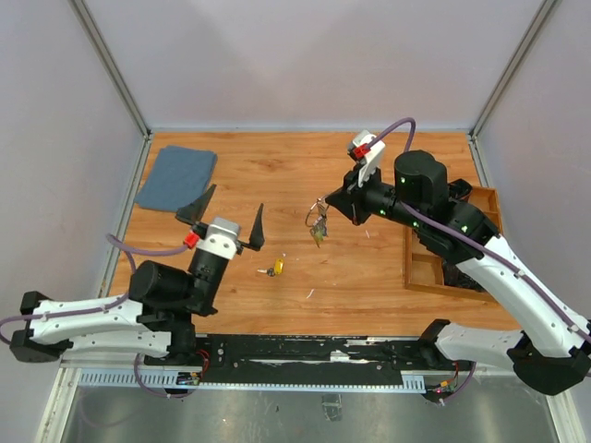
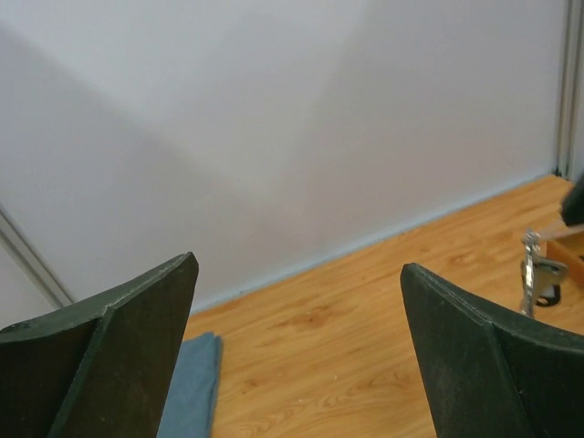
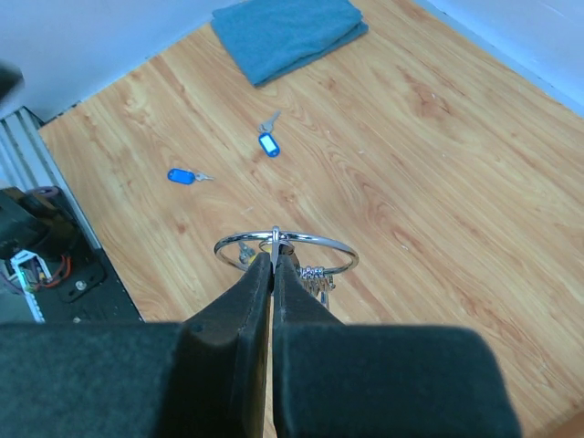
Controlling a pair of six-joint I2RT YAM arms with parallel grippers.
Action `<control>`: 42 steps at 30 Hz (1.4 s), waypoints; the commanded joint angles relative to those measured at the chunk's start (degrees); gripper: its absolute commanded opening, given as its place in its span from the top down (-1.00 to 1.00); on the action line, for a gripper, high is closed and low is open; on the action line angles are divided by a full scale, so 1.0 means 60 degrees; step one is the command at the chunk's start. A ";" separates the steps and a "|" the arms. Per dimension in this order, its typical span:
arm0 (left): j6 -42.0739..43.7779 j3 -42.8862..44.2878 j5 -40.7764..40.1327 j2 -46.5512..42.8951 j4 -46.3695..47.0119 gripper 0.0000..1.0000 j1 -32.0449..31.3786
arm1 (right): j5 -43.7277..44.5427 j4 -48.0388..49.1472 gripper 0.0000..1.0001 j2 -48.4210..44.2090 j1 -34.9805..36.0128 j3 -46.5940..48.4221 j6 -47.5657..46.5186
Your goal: Put the keys on the keyring
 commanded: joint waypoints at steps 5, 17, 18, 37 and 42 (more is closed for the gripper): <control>-0.5645 0.1162 0.3104 -0.0182 -0.5594 -0.99 0.2660 | 0.0469 0.0547 0.99 -0.0795 -0.0094 -0.1007 -0.1357; -0.8021 0.1582 0.5321 0.0610 -0.7373 -0.99 0.5654 | 0.2468 -0.1455 0.99 -0.0930 -0.0091 -0.1536 -0.2191; -0.8249 0.1658 0.5410 0.0755 -0.7563 -0.99 0.5888 | 0.2700 -0.1740 0.99 -0.0810 -0.0092 -0.1486 -0.2199; -0.9113 0.1590 0.6220 0.0620 -0.8565 -0.99 0.7508 | 0.2806 -0.0829 0.98 0.3823 -0.0101 -0.0922 -0.1849; -0.9140 0.1550 0.5987 0.0267 -0.8849 -0.99 0.7508 | 0.2456 -0.0614 0.87 0.4810 -0.0157 -0.0711 -0.1728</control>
